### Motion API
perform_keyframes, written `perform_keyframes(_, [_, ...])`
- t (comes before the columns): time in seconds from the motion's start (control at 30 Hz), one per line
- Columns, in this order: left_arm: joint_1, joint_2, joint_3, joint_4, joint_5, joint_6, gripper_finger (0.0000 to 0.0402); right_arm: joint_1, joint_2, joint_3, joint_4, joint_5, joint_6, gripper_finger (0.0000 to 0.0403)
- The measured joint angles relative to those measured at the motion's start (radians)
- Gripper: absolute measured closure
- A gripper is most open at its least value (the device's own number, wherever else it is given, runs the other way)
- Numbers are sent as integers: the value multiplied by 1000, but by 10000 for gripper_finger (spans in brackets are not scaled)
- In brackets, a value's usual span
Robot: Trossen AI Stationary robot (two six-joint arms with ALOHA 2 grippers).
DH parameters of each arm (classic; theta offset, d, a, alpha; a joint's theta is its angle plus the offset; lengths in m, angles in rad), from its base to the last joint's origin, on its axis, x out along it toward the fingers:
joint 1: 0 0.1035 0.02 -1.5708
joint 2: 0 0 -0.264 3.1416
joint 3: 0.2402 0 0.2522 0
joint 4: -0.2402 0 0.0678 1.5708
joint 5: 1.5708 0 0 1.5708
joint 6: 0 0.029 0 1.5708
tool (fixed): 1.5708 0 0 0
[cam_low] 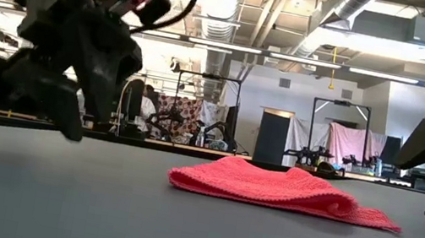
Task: Roll towel
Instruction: Roll the pink microfiber towel
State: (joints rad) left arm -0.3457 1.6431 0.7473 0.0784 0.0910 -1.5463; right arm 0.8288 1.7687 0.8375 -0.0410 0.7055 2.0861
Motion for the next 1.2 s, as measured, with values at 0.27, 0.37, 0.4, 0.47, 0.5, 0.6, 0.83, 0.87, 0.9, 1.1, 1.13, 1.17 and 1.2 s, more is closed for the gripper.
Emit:
perform_keyframes(0.27, [-7,26,1,113,-38,-15,278,1,0,0,12,0,0,189])
perform_keyframes(0.37, [-8,26,2,216,-74,15,278,1,0,0,21,0,-18,189])
perform_keyframes(0.4, [-8,27,2,240,-80,17,278,1,0,0,23,-3,-24,189])
perform_keyframes(0.47, [-8,27,2,275,-80,15,277,1,0,0,22,-19,-25,189])
perform_keyframes(0.5, [-8,27,2,280,-78,7,276,1,0,0,19,-24,-26,189])
perform_keyframes(0.6, [-8,28,2,268,-69,-22,270,0,3,0,7,-26,-10,189])
perform_keyframes(0.83, [-2,28,2,247,-78,-165,264,-2,4,0,-69,-27,65,189])
perform_keyframes(0.87, [-1,28,2,254,-78,-166,264,-6,4,0,-70,-27,65,189])
perform_keyframes(0.9, [0,28,2,257,-80,-166,264,-8,4,0,-70,-27,63,189])
perform_keyframes(1.1, [1,28,2,254,-88,-155,264,-42,4,0,-58,-27,34,189])
perform_keyframes(1.13, [1,28,2,254,-89,-152,264,-47,4,0,-47,-27,23,189])
perform_keyframes(1.17, [1,28,2,254,-89,-153,264,-52,4,0,-37,-27,11,189])
perform_keyframes(1.2, [1,28,2,254,-90,-152,264,-57,5,0,-26,-27,1,189])
